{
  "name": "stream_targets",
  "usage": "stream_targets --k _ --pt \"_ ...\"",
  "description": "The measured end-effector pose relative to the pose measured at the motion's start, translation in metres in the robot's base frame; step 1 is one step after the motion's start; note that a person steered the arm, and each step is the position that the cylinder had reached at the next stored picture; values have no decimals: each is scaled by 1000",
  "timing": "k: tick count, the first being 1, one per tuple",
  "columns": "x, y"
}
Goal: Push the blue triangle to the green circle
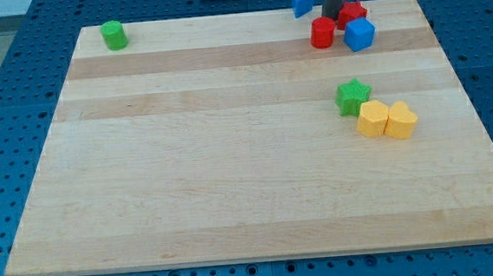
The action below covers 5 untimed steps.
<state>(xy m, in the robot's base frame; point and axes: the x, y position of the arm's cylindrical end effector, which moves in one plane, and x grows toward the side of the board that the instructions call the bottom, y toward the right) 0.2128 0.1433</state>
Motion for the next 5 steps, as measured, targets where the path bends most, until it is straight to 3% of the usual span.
stream_targets --k 1,5 --pt "-21 1" --pt "-20 -8"
